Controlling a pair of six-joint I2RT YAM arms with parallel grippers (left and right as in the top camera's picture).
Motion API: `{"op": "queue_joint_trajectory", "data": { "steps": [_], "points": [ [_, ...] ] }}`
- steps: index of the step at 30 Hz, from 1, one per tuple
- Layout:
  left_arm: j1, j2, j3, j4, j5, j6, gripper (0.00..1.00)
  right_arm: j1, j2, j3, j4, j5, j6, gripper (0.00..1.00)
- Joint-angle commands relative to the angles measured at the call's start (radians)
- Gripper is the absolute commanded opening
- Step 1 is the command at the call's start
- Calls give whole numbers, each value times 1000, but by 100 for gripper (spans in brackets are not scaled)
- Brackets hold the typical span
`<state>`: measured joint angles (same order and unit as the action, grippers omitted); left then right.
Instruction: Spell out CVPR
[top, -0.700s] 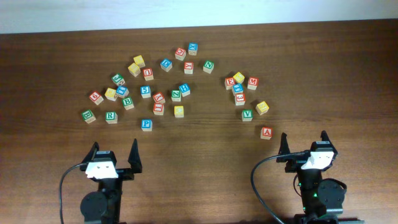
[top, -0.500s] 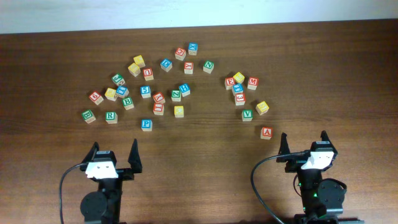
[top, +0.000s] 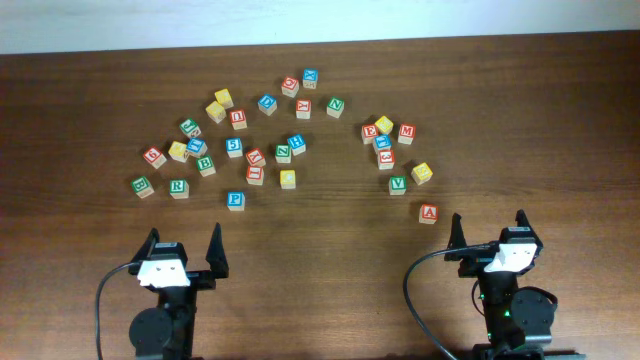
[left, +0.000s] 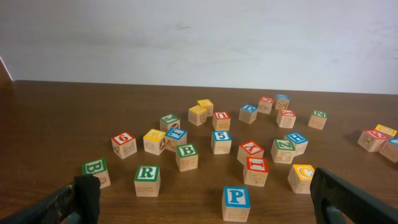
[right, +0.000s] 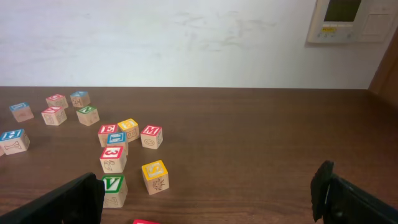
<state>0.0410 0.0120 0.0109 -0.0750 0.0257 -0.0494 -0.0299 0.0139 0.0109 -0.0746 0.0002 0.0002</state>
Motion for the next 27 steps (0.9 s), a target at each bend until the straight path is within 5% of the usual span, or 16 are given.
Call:
{"op": "queue_joint_trajectory", "data": {
  "steps": [1, 14, 16, 18, 21, 25, 27],
  "points": [
    [6, -6, -2, -5, 11, -14, 99, 3, -8, -5, -7, 8, 5, 98],
    [6, -6, -2, -4, 21, -14, 99, 3, -8, -5, -7, 8, 5, 98],
    [6, -6, -2, 10, 152, -14, 99, 3, -8, -5, -7, 8, 5, 98],
    [6, -6, -1, 31, 460, -14, 99, 3, -8, -5, -7, 8, 5, 98],
    [6, -6, -1, 201, 686, -14, 99, 3, -8, -5, -7, 8, 5, 98],
    [6, -6, 5, 571, 684, -113, 99, 3, -8, -5, -7, 8, 5, 98],
    [6, 0, 66, 602, 649, -163, 99, 3, -8, -5, -7, 8, 5, 98]
  ]
}}
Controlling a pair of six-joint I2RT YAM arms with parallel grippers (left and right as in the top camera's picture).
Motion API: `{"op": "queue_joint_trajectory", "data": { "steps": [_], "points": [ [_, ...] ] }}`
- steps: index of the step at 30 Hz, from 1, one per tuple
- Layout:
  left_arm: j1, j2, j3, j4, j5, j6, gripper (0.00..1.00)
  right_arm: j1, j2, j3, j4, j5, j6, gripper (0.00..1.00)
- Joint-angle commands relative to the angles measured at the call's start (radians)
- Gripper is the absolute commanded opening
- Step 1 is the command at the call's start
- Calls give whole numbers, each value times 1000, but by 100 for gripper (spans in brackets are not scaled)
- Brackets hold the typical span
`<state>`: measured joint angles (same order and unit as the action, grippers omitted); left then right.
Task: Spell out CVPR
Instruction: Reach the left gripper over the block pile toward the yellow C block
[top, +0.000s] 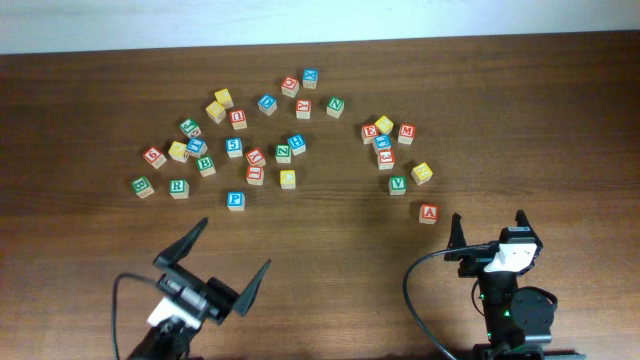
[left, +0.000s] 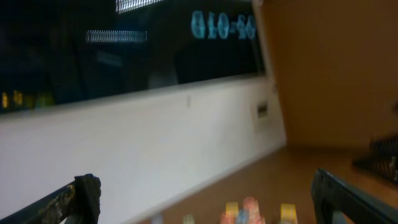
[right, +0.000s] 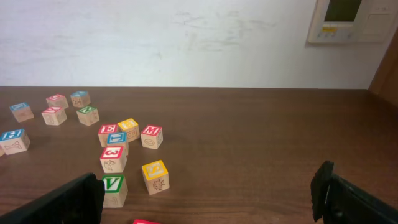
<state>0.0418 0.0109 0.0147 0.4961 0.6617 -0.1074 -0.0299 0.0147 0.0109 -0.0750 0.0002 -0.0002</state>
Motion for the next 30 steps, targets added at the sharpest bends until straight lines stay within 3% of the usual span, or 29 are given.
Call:
{"op": "queue_joint_trajectory", "data": {
  "steps": [1, 4, 5, 6, 8, 11, 14, 16, 21, 28, 30],
  "points": [
    [5, 13, 97, 6, 4, -105, 99, 3, -8, -5, -7, 8, 5, 98],
    [5, 148, 333, -195, -3, -101, 99, 3, -8, -5, -7, 8, 5, 98],
    [5, 256, 481, -368, 14, -100, 99, 3, -8, -5, -7, 8, 5, 98],
    [5, 391, 649, -563, 95, -45, 99, 3, -8, -5, -7, 8, 5, 98],
    [5, 597, 866, -736, 311, 49, 99, 3, -8, -5, -7, 8, 5, 98],
    [5, 814, 1032, -708, 613, 48, 99, 3, -8, -5, -7, 8, 5, 98],
    [5, 974, 1147, -692, 639, -34, 99, 3, -8, -5, -7, 8, 5, 98],
    [5, 1030, 1198, -757, 531, -34, 99, 3, -8, -5, -7, 8, 5, 98],
    [-23, 1048, 1234, -1103, -15, 61, 99, 3, -8, -5, -7, 8, 5, 98],
    [-79, 1066, 1234, -1186, -33, 51, 99, 3, -8, -5, -7, 8, 5, 98],
    [-79, 1089, 1234, -1210, -166, -55, 99, 3, -8, -5, -7, 8, 5, 98]
  ]
}}
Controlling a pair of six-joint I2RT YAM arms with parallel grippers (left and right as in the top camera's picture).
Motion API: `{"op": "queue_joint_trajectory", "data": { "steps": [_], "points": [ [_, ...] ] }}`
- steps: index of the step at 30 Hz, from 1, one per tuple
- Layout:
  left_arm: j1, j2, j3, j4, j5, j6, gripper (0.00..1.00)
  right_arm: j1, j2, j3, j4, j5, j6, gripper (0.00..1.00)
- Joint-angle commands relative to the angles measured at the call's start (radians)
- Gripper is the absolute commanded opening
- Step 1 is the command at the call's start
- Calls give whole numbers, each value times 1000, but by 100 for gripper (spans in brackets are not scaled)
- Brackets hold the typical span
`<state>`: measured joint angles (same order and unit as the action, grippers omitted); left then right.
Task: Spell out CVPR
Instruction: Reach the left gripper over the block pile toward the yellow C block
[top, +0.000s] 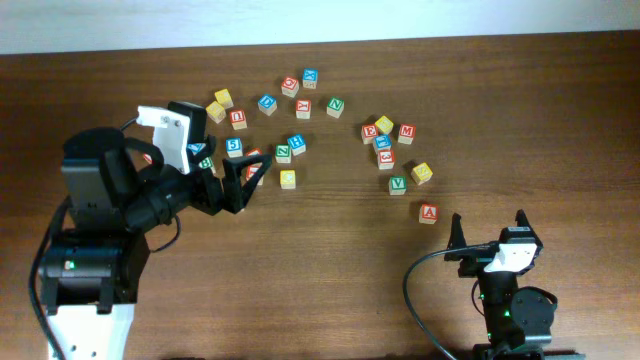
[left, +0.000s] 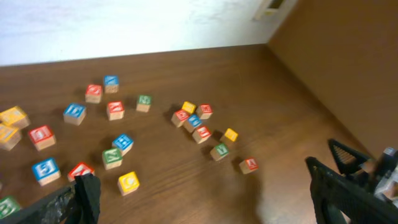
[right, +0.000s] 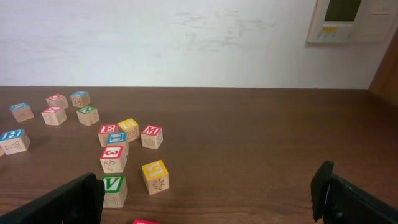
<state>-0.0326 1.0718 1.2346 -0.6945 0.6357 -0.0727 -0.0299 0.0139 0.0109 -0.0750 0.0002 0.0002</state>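
Note:
My left gripper (top: 233, 184) hangs open and empty above the left group of blocks, its arm hiding several of them, so the P and R blocks are out of view. The yellow C block (top: 288, 178) lies just right of its fingers, and in the left wrist view this C block (left: 129, 182) is low between the jaws of the left gripper (left: 199, 175). The green V block (top: 398, 184) sits further right, also visible as the V block (right: 113, 184). My right gripper (top: 488, 222) rests open at the front right, with the right gripper (right: 208, 179) holding nothing.
A red A block (top: 428, 212) lies just ahead of the right gripper. Blocks E, M, 3 and a yellow S (top: 421, 172) cluster around the V. More lettered blocks (top: 300, 82) are spread across the back of the brown table (top: 560, 130).
The left arm was low at the table's front left with its camera aimed at the wall. Now it stands raised over the left blocks, looking down on them. The right arm is unchanged.
Both grippers first rested open at the front edge, facing the scattered blocks. Then the left arm was tilted up and back off its rest. Now it reaches over the left cluster, still open. No block has moved.

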Motion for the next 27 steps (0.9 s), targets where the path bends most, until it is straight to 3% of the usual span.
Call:
{"op": "queue_joint_trajectory", "data": {
  "steps": [1, 5, 27],
  "points": [
    [-4, 40, 14, -33, -186, -100, 99, 3, -8, -5, -7, 8, 5, 98],
    [-4, 89, 14, -100, -283, -114, 99, 3, -8, -5, -7, 8, 5, 98],
    [-4, 159, 13, -266, -285, -114, 99, 3, -8, -5, -7, 8, 5, 98]
  ]
}}
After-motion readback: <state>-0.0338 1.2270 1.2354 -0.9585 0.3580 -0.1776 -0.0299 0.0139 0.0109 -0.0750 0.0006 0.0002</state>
